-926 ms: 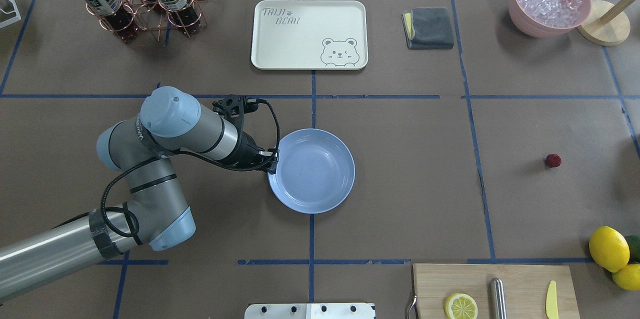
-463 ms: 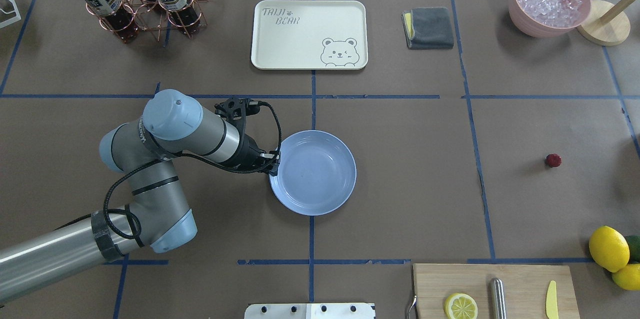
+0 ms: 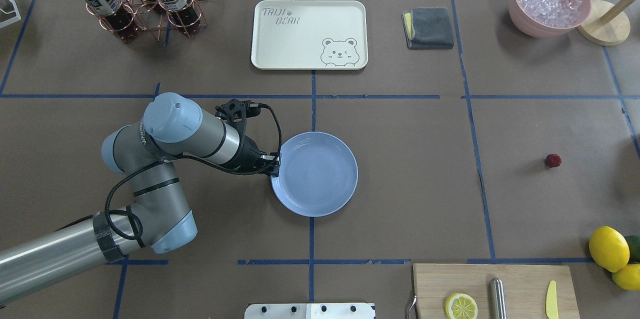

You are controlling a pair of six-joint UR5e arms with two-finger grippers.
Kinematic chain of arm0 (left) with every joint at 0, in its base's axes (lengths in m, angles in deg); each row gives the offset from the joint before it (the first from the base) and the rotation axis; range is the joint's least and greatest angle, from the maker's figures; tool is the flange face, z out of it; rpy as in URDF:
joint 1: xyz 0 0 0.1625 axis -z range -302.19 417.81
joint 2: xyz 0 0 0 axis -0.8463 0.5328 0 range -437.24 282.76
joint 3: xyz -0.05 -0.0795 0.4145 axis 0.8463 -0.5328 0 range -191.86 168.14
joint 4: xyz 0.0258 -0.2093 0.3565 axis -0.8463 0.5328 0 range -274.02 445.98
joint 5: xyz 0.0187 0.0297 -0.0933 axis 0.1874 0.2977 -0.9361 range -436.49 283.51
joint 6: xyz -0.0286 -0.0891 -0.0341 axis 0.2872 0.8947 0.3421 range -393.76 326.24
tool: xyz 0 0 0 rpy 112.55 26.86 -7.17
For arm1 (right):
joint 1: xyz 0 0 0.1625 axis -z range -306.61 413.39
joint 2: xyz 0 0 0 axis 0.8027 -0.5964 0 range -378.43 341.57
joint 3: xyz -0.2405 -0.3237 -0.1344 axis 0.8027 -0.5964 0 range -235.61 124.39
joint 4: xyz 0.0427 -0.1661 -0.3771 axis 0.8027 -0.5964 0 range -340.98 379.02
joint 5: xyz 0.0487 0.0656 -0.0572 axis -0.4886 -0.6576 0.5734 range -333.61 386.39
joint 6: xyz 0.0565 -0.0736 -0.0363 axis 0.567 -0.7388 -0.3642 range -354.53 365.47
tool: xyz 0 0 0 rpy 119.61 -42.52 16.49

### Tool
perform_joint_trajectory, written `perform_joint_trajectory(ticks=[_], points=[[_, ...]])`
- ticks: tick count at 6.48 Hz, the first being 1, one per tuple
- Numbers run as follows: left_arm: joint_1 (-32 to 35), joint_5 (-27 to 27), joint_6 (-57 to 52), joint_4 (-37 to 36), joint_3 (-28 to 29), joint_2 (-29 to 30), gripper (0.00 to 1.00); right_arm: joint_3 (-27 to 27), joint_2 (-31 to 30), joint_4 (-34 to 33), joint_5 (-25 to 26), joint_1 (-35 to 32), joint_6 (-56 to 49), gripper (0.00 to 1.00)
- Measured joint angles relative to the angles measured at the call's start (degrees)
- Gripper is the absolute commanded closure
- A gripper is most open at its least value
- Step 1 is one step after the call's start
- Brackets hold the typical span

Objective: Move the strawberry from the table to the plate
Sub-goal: 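Slide the light blue plate with the left gripper to the table center, then release the plate and lift the left gripper away while the right gripper grasps the strawberry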

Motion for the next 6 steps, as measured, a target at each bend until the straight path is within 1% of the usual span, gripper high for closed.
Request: perform_joint_trajectory(ticks=[1,3,5,6], points=[[-0.03,0.0,0.0,0.25,0.04,0.01,0.01,0.0,-0.05,0.01,0.02,0.0,-0.09,0.0],[-0.02,0.0,0.02,1.4,-0.09,-0.08,0.01,-0.06,-0.17,0.97,-0.09,0.4,0.4,0.0],[0.17,0.0,0.34,1.78,-0.73,-0.27,0.01,-0.48,-0.65,6.04,0.43,2.97,4.0,0.0],[1.13,0.03,0.82,1.49,-1.34,-0.75,0.04,-0.55,-0.82,8.7,0.99,5.35,7.74,0.0]])
